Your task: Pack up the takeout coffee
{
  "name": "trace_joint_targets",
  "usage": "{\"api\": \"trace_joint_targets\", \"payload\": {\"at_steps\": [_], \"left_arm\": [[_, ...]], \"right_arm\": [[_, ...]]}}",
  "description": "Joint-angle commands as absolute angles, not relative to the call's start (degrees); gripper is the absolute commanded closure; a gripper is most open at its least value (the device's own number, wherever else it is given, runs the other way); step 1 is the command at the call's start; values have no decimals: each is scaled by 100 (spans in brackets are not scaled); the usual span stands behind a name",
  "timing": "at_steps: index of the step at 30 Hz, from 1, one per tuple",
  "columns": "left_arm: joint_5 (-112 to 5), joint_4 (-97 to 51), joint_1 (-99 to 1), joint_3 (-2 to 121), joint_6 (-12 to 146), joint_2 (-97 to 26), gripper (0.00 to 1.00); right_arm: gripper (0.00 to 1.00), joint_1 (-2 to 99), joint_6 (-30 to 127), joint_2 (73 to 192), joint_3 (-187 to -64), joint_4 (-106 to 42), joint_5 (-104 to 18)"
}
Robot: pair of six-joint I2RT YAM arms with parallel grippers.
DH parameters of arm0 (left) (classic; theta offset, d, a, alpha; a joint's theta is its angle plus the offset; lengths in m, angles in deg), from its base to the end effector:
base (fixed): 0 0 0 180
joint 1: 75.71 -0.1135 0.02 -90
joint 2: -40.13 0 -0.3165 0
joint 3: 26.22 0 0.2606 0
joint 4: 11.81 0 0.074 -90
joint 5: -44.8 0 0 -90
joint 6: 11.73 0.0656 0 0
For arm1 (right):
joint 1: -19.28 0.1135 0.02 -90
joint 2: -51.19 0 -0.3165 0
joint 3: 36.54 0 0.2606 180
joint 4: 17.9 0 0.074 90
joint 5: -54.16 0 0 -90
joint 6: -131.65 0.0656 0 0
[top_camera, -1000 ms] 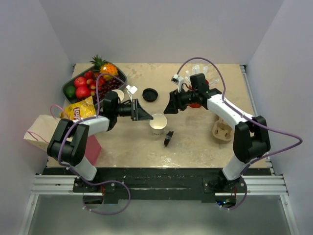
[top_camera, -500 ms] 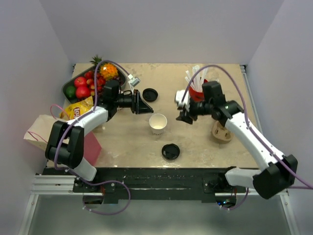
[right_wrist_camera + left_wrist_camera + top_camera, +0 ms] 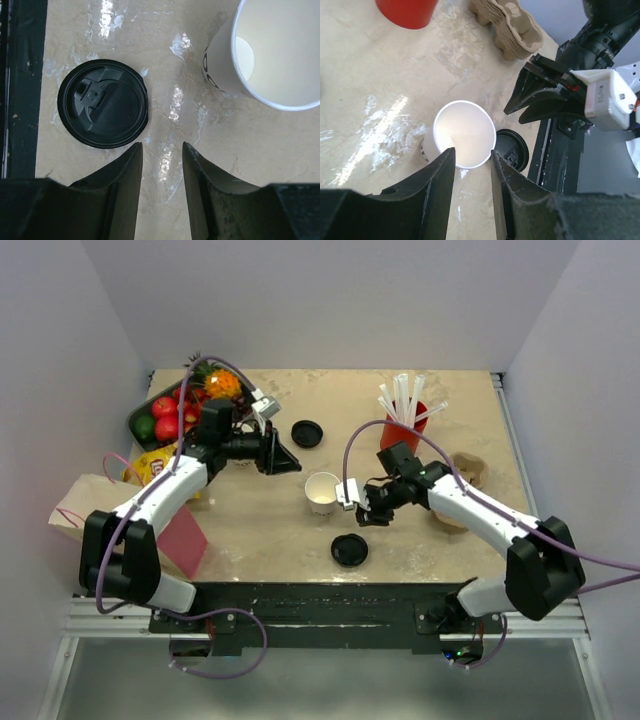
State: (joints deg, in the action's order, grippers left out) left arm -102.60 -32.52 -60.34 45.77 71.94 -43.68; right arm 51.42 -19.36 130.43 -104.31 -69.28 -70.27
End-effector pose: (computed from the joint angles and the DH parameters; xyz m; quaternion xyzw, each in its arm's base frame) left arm 0.3066 -0.1416 0.3160 0.2908 0.7485 -0.4929 0.3349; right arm 0.2129 0.1776 0.2586 -0.7221 0.5878 0.2227 0.2888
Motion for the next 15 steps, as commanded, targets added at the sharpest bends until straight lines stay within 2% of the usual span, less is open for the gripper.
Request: {"api": "trace_joint_targets", "payload": {"at_steps": [1,6,15], "left_arm": [[-10083,-3365,-6428,4774,7230,-4082,61],[-10092,-3119,-6841,4730,6816,-4099,62],[-10004,-3101,-6974,4818,6781,-4152,62]], "right_arm": [[60,5171,-1583,13336,-10373,-6409,-7275],[61,5162,-1469,13767,-10373,-6295,-7398],[61,5171,-1108,14031,-10154,-5926,-7495]]}}
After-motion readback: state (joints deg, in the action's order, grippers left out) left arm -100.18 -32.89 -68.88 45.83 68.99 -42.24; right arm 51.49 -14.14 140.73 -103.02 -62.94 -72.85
